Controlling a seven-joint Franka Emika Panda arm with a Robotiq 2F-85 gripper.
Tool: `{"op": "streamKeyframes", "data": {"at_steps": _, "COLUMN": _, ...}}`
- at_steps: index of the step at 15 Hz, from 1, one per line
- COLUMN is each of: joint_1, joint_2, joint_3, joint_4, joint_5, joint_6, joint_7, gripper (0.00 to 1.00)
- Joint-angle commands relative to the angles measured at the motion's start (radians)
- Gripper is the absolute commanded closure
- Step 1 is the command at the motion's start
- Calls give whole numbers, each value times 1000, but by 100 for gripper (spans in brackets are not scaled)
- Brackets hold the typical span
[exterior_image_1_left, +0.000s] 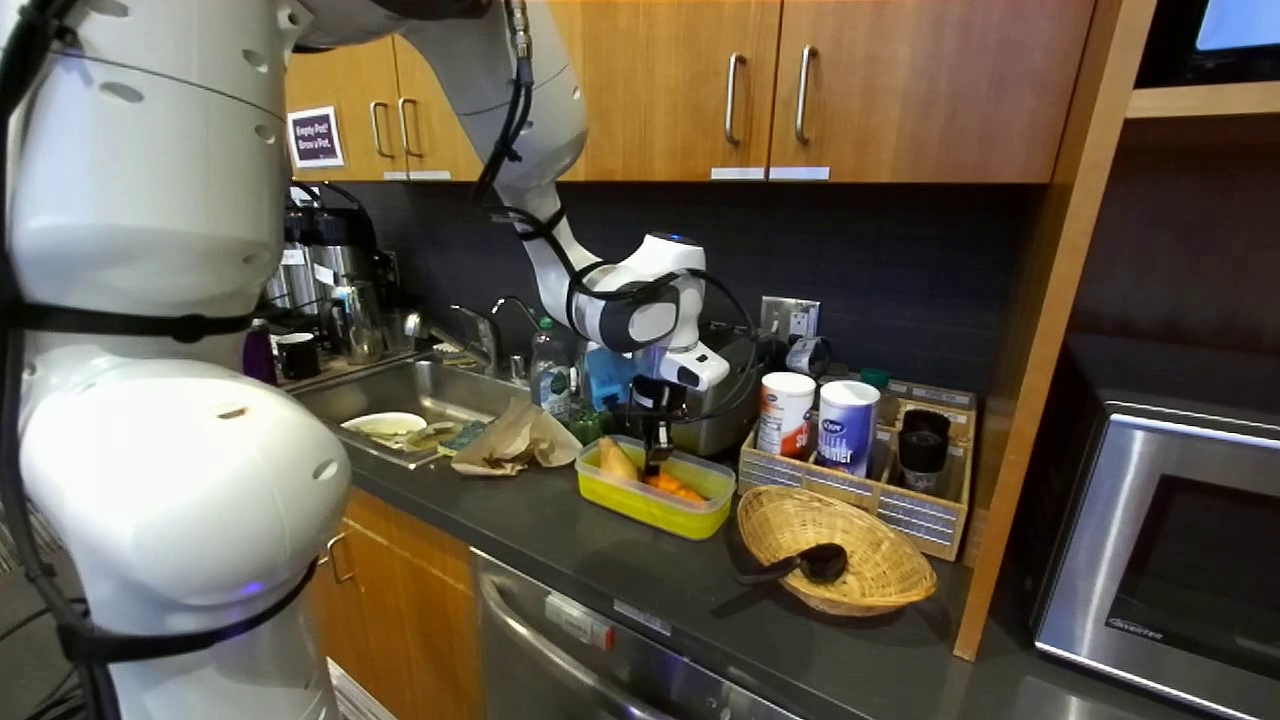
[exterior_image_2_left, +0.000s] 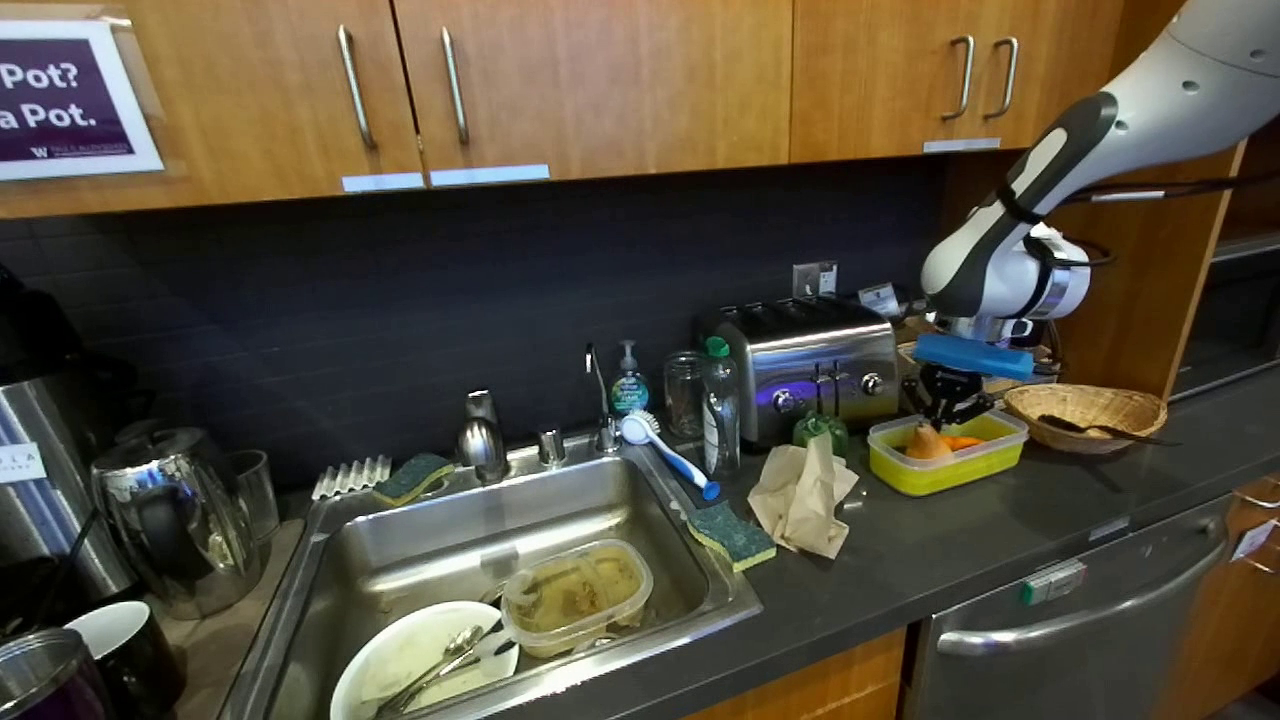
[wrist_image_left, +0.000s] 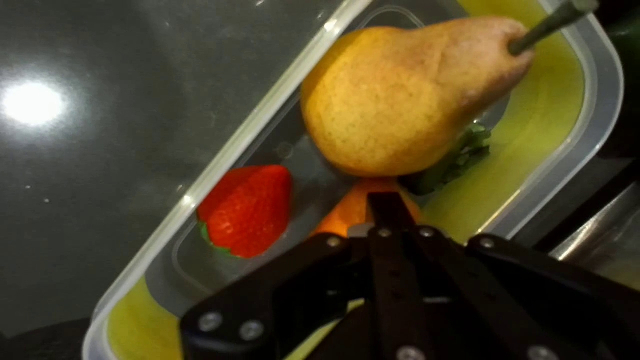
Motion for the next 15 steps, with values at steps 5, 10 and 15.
{"op": "streamKeyframes", "data": {"at_steps": 5, "joint_1": 1, "joint_2": -7, "joint_3": -4, "joint_4": -6, "joint_5": -32, "joint_6": -7, "joint_7": 30, "gripper": 100}}
{"op": "streamKeyframes", "data": {"at_steps": 10, "joint_1": 5, "joint_2": -35, "joint_3": -5, "joint_4": -26, "joint_5": -39, "joint_6": -3, "joint_7": 43, "gripper": 100}}
{"op": "streamKeyframes", "data": {"at_steps": 15, "joint_1": 3, "joint_2": -75, "joint_3": -2, "joint_4": -52, "joint_5": -39, "joint_6": -2, "joint_7": 44, "gripper": 100}}
